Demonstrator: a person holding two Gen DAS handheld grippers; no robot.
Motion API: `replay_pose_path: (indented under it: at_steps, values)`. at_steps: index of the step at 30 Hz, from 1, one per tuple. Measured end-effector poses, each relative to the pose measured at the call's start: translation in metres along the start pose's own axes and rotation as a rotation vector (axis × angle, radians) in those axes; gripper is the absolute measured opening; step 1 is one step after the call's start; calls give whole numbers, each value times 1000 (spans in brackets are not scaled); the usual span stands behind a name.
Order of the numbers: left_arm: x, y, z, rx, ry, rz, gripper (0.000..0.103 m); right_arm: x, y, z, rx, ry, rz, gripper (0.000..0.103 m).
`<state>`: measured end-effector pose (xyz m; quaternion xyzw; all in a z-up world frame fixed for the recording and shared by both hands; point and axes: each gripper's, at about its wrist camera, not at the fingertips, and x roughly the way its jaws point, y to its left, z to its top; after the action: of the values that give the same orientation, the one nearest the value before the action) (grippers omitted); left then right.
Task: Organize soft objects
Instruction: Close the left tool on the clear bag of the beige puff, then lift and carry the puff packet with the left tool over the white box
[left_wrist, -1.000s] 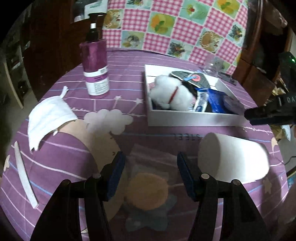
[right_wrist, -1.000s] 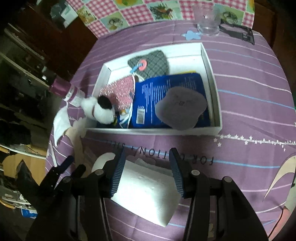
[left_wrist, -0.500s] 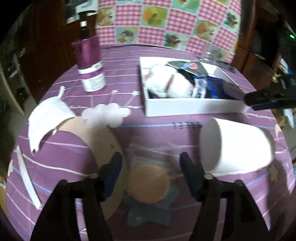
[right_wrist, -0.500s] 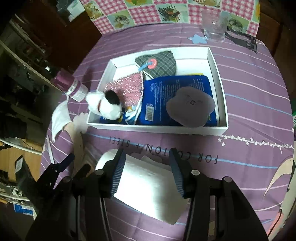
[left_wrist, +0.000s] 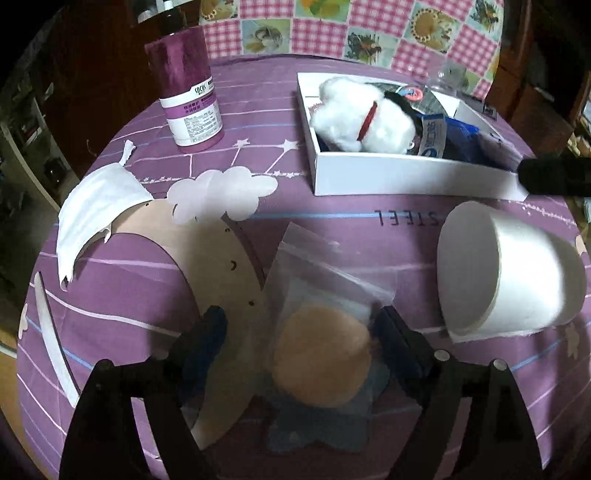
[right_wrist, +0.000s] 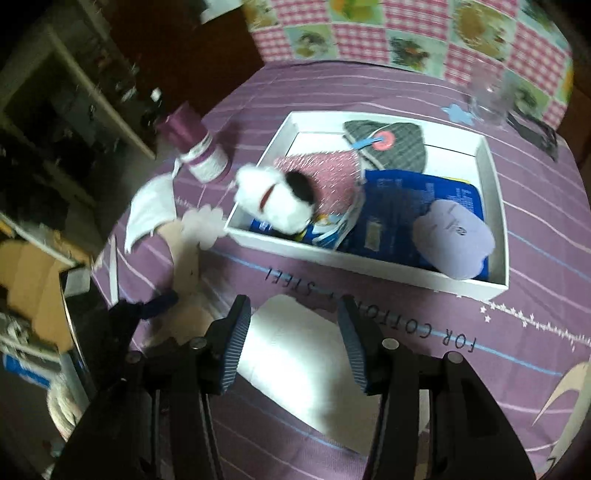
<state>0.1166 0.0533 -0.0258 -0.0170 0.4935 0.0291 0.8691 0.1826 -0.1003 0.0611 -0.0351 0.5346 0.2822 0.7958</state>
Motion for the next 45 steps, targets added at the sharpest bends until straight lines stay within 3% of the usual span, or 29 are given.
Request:
replay_pose_path:
  at_steps: [4,9,11,14,19,36,45]
  values:
    - [0,0,0,-1,6,-3,84,1,7,-3,-58,6,-41,50]
    - [-5,11,3,-48,-14,7,49,-4,0,-3,-26,1,-37,50]
    - [-6,19,5,-84,-25,24,26,-4,-4,-2,-12,1,-41,50]
    - [-7,32,6,-148,-30,12,9,-3,-8,-1,13,8,-38,50]
    - [-10,33,8,-167,-46,-30,4,-5,-13,-1,36,8,-42,50]
    - [-59,10,7,-60,-287,-213,3,-26,-16,0,55,-44,-1,50]
    - [-72,3,6,-32,-355,-216,3,-29,-16,0,60,-51,30,50]
